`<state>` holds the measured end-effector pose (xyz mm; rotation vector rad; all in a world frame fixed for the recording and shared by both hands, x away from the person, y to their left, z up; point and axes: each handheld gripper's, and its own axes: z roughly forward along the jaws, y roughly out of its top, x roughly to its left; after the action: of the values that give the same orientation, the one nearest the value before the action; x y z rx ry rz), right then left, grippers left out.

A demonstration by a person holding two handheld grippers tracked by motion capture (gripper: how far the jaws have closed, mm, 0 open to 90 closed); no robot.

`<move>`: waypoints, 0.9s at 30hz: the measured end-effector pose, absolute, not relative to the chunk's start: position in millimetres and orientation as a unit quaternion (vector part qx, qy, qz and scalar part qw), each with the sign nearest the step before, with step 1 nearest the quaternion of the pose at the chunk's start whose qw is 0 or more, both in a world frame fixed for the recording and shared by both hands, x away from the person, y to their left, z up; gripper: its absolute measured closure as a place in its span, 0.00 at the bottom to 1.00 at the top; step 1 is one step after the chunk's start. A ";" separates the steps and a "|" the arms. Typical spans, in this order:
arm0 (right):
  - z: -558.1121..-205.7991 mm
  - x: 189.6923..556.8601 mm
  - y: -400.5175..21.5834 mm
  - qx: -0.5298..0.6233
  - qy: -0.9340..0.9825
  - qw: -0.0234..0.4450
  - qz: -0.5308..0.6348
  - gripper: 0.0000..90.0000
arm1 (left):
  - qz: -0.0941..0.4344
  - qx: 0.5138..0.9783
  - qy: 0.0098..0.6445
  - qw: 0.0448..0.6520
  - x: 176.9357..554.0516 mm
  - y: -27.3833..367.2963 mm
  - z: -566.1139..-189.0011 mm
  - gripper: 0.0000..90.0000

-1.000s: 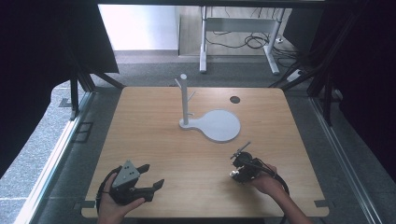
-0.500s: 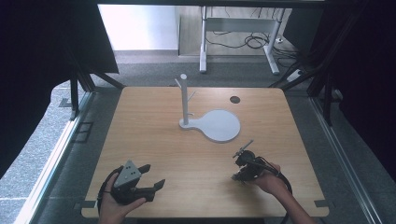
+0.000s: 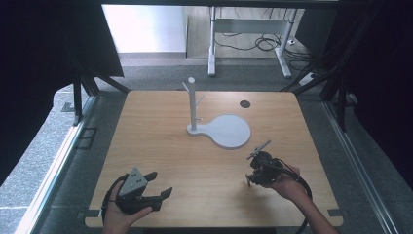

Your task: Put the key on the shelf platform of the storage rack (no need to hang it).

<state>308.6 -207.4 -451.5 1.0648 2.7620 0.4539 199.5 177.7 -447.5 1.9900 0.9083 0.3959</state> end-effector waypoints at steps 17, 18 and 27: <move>-422.9 318.1 -202.6 0.342 0.922 0.092 0.158 0.75 | 0.160 0.800 0.369 0.445 199.6 179.5 -447.0 0.31; -422.3 318.5 -202.1 0.344 0.921 0.091 0.157 0.75 | 0.159 0.800 0.369 0.445 199.5 179.6 -446.9 0.31; -416.0 325.4 -198.1 0.343 0.921 0.096 0.158 0.75 | 0.161 0.798 0.369 0.448 199.1 181.1 -445.8 0.31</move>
<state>325.4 -198.1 -416.0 1.0147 2.7286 0.4692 199.1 181.1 -445.8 1.9759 0.9139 0.3978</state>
